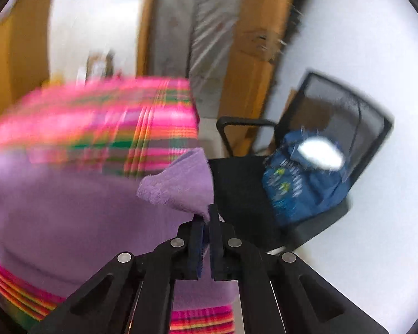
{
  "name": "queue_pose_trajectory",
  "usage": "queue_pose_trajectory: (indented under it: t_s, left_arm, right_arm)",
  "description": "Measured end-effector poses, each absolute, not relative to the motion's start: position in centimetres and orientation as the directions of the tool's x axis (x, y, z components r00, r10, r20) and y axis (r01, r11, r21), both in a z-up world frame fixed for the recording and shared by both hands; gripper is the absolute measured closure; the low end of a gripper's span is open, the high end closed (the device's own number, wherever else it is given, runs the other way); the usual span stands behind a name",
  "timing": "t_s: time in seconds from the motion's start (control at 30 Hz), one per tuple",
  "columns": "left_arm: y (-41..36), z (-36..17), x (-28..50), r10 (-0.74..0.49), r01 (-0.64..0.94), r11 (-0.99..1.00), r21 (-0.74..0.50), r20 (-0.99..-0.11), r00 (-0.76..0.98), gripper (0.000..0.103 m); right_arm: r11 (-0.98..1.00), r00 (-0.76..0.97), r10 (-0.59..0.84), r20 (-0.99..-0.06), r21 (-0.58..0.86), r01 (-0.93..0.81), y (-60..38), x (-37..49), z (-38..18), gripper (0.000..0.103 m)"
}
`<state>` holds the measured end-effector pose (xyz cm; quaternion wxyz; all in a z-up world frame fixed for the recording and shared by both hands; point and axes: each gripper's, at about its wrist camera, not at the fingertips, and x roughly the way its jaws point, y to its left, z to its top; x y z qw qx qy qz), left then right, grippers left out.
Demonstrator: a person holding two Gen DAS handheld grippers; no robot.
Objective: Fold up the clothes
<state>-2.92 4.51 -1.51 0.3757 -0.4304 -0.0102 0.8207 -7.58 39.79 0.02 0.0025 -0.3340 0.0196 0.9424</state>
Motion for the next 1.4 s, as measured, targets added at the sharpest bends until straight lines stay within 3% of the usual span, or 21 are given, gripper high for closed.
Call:
queue_pose_trajectory:
  t_s: [0.1,0.23,0.4,0.57,0.7,0.8,0.87,0.97,1.0,1.03,1.4]
  left_arm:
    - [4.2,-0.6,-2.9,0.639,-0.610,-0.713,-0.346,-0.679,-0.362,0.101]
    - [4.6,-0.4,-2.6,0.639,-0.615,-0.711,-0.341,-0.678,-0.362,0.101]
    - [5.4,-2.5,-2.6,0.620,-0.606,-0.714,-0.351,-0.719,-0.313,0.101]
    - [5.3,-3.5,-2.4,0.615,-0.596,-0.716,-0.362,-0.732,-0.294,0.101]
    - [5.4,-4.0,-2.4,0.611,-0.589,-0.720,-0.367,-0.738,-0.287,0.101]
    - [5.3,-4.0,-2.4,0.610,-0.583,-0.723,-0.371,-0.739,-0.287,0.101]
    - [5.4,-4.1,-2.5,0.605,-0.580,-0.727,-0.369,-0.743,-0.286,0.101]
    - [5.6,-4.3,-2.7,0.597,-0.575,-0.733,-0.364,-0.750,-0.285,0.101]
    - [5.6,-4.3,-2.8,0.595,-0.573,-0.734,-0.363,-0.751,-0.286,0.101]
    - [5.6,-4.2,-2.8,0.594,-0.571,-0.736,-0.363,-0.751,-0.289,0.101]
    - [5.4,-1.2,-2.1,0.608,-0.582,-0.737,-0.342,-0.712,-0.351,0.101]
  right_arm:
    - [-0.948,-0.796,-0.124,-0.593,0.307,-0.081,43.8,-7.2,0.5,0.100]
    - [-0.852,-0.790,-0.200,-0.579,0.501,-0.151,46.6,-6.5,-1.0,0.100]
    - [-0.751,-0.744,-0.262,-0.615,0.614,-0.243,48.3,-6.2,-5.4,0.100]
    - [-0.671,-0.746,-0.322,-0.583,0.696,-0.254,49.0,-5.6,-7.5,0.100]
    - [-0.548,-0.739,-0.413,-0.532,0.794,-0.265,49.9,-6.0,-9.2,0.092]
    - [-0.457,-0.762,-0.434,-0.481,0.846,-0.274,50.8,-5.9,-10.5,0.073]
    - [-0.421,-0.774,-0.436,-0.459,0.864,-0.276,51.2,-5.9,-11.0,0.073]
    - [-0.391,-0.785,-0.444,-0.432,0.882,-0.264,51.5,-6.1,-11.4,0.078]
    - [-0.395,-0.790,-0.438,-0.429,0.881,-0.260,51.4,-6.1,-11.3,0.091]
    - [-0.400,-0.796,-0.430,-0.425,0.880,-0.254,51.5,-6.1,-11.0,0.096]
    - [-0.457,-0.858,-0.391,-0.334,0.879,-0.134,52.2,-5.3,-5.9,0.100]
